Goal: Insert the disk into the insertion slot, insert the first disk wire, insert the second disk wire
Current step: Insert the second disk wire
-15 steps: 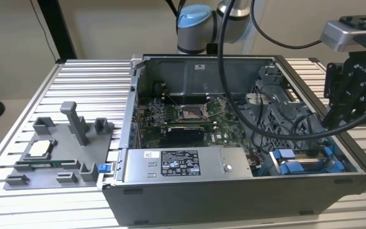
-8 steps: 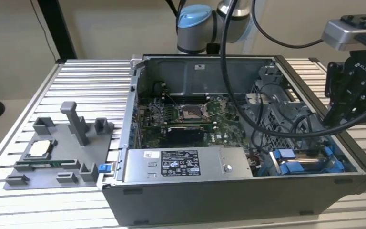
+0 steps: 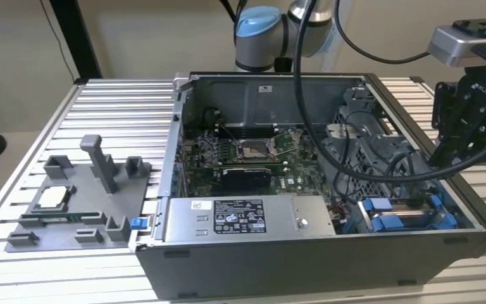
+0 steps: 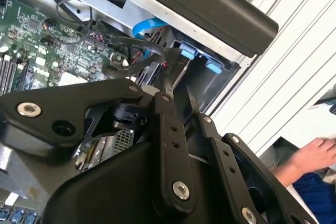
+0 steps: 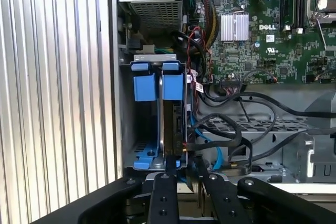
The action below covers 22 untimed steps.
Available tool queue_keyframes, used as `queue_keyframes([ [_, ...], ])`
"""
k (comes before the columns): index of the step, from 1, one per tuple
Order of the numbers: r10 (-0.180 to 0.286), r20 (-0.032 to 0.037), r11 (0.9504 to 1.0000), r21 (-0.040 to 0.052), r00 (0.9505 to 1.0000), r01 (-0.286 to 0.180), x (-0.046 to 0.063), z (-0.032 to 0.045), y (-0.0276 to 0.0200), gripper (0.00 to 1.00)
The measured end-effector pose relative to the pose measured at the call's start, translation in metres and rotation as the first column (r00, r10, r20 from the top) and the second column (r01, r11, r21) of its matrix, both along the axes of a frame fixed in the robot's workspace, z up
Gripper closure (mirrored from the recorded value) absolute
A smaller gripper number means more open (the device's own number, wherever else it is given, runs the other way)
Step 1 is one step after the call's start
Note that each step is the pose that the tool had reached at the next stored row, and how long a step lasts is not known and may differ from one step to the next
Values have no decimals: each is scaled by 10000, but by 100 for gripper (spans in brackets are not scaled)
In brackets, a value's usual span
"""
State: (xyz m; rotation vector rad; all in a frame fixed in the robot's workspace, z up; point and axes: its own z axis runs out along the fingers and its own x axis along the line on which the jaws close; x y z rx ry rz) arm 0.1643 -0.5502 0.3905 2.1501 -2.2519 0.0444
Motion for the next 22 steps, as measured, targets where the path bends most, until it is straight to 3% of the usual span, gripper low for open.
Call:
queue_keyframes([
  [5, -2, 0, 10000, -49, 10000, 2, 25, -6, 89, 100],
  [7, -2, -1, 9999, -141, 10000, 2, 44, -15, 124, 100],
  [10, 0, 0, 9992, -398, 10000, 0, 74, -31, 157, 100],
  [16, 8, 0, 9985, -554, 10000, -8, 196, -57, 170, 100],
  [17, 15, 0, 9983, -576, 10000, -15, 203, -60, 170, 0],
  [22, 48, -2, 9975, -708, 10000, -48, 210, -113, 170, 0],
])
